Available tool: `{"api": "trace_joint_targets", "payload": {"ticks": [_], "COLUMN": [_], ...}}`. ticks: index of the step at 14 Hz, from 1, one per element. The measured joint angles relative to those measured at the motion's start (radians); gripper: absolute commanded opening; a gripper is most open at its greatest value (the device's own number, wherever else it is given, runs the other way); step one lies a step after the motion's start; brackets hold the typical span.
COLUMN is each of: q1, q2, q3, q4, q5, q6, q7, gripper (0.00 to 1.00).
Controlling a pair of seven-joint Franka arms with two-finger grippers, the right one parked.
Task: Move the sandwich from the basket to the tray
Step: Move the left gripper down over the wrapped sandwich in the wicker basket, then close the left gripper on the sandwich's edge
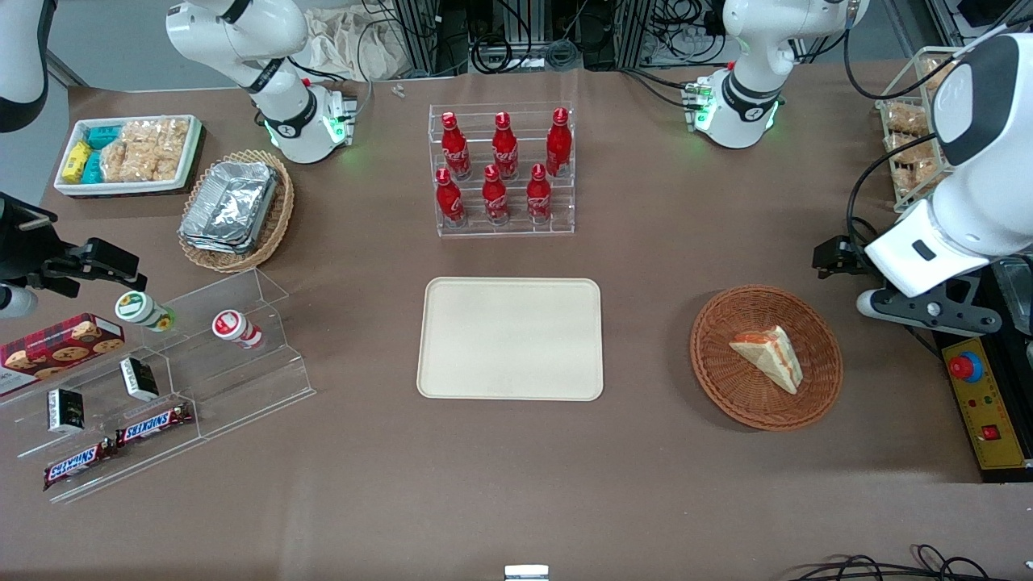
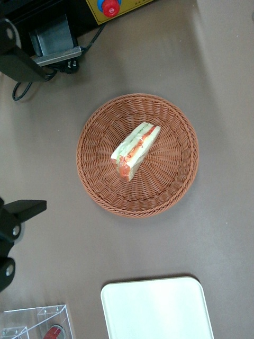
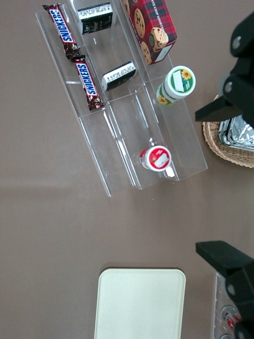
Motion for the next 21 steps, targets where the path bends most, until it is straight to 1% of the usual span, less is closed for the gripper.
{"api": "trace_joint_targets", "payload": {"ticks": [4,7,9,12,14,17,21], "q1": [0.017,0.015,0.014,0.013,0.013,0.013,0.015], "q2": [0.003,0.042,0.068,0.073,0.079,0.101,0.161], "q3": [0.005,0.005,0.004,0.002,0.001,0.002,0.005], "q4": [0.004,-0.012,-0.093,-0.271,-0.348,-0.419,-0.438], "q5": [0.0,0.008,0.026,0.03,0.03,0.033,0.072], "q6": [-0.002,0.008,0.133,0.371,0.467,0.557,0.6], "q7": [-0.015,-0.172,-0.298,-0.493,-0.629,-0.769,-0.833], "gripper": [1.0,1.0,1.0,1.0,1.0,1.0,1.0]}}
